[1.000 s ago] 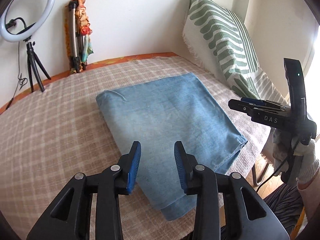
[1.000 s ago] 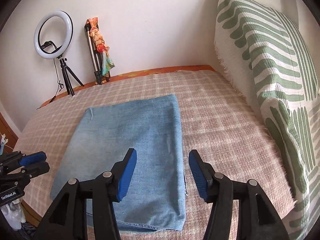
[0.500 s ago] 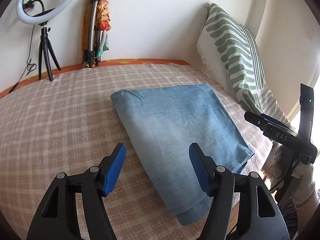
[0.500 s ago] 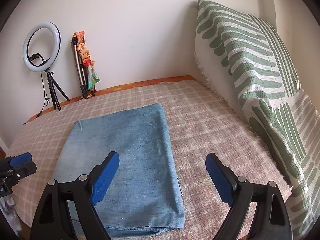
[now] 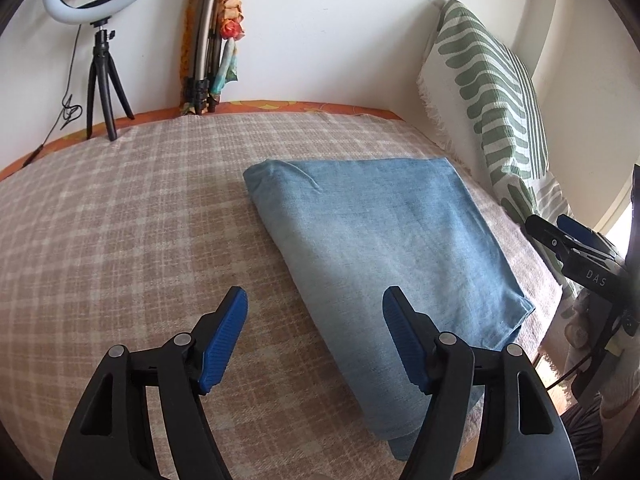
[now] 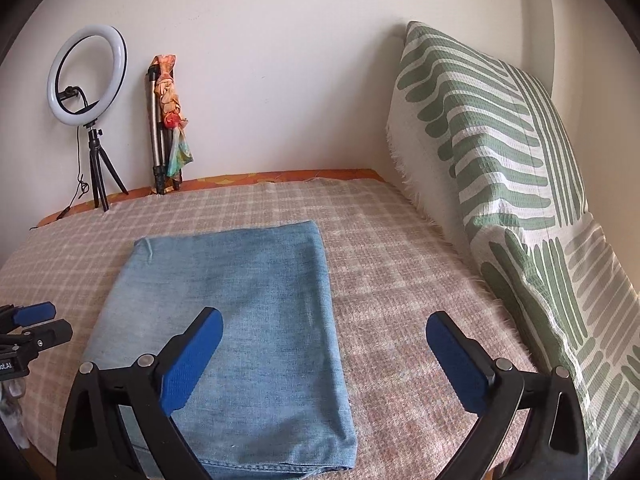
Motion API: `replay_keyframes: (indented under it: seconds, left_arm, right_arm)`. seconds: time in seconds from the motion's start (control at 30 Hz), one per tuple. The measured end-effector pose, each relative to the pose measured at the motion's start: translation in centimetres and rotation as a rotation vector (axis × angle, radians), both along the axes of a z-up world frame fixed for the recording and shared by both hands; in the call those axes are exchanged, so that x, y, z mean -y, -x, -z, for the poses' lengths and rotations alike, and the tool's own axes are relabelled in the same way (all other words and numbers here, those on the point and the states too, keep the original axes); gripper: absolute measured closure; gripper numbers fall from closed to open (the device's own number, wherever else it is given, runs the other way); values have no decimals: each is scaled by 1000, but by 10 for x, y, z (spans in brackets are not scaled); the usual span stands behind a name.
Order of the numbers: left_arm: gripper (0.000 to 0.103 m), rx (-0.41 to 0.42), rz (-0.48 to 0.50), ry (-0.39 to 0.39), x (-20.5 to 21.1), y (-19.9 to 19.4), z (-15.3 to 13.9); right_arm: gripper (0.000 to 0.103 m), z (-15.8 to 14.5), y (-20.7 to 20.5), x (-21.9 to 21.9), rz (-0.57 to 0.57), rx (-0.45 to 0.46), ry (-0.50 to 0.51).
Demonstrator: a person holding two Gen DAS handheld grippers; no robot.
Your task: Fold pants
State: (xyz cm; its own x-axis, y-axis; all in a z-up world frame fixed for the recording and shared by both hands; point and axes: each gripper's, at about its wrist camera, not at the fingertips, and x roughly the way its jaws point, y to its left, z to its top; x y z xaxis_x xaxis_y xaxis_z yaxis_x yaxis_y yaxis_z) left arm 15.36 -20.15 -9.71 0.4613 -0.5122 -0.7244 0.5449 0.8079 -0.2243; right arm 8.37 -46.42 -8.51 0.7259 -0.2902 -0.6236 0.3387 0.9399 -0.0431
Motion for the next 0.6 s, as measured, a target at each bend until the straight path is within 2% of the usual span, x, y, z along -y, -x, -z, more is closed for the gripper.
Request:
replay_keyframes:
  seconds: [0.1, 0.27, 0.4, 0.5, 0.53, 0.6]
  left_arm:
    - [33, -85, 17, 24, 7, -14, 8]
    - [33, -190, -8, 43, 21, -40, 25]
    - [33, -259, -35, 68, 25, -56, 36]
    - [33, -311, -57, 110, 22, -67, 45]
    - [33, -320, -60, 120, 22, -70, 47]
    - [33, -323, -59, 122, 23, -74, 51]
  right_arm:
    - [0, 7, -13, 18, -36, -43, -15]
    - [0, 27, -41, 55, -118, -129, -197]
    - [1, 44, -63, 69, -218, -201, -271]
    - [7, 62, -75, 76, -288, -249, -338]
    - [12, 68, -79, 78, -310, -265, -360]
    - [15, 79, -85, 84, -340, -288, -413]
